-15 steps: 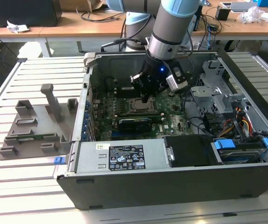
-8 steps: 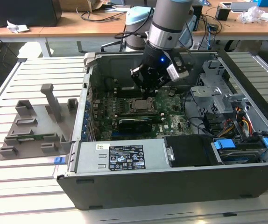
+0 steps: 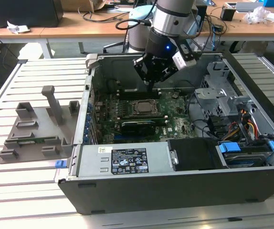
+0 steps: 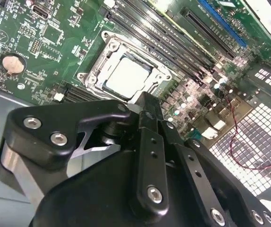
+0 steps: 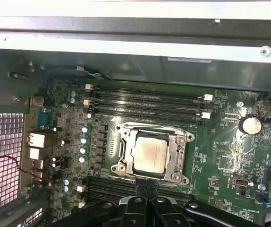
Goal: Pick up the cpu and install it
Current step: 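Install the second cpu locking lever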
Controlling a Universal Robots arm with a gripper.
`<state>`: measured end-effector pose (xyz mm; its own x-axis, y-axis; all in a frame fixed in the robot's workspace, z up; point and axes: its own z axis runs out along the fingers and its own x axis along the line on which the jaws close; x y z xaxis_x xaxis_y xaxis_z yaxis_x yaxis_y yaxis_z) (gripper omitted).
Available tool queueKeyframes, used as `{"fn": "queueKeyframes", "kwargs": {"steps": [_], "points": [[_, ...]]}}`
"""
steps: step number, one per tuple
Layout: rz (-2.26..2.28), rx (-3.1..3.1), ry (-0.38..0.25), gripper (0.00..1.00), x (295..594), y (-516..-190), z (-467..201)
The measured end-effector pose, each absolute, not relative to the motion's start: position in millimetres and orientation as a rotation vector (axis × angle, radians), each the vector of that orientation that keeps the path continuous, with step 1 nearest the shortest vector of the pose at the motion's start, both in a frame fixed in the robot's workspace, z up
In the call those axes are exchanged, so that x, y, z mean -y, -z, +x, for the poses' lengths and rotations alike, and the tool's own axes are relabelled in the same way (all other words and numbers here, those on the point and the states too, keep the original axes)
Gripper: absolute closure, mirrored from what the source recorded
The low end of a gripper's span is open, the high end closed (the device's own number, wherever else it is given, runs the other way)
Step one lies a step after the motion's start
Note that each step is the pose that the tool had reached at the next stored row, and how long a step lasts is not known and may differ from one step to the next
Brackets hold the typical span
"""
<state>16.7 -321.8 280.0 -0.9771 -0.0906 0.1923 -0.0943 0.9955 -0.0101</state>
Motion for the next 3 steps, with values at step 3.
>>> {"fn": "queueKeyframes", "kwargs": {"steps": [3], "points": [[0.138,2.945,-0.028,0.89,321.8,-280.1,16.7]]}}
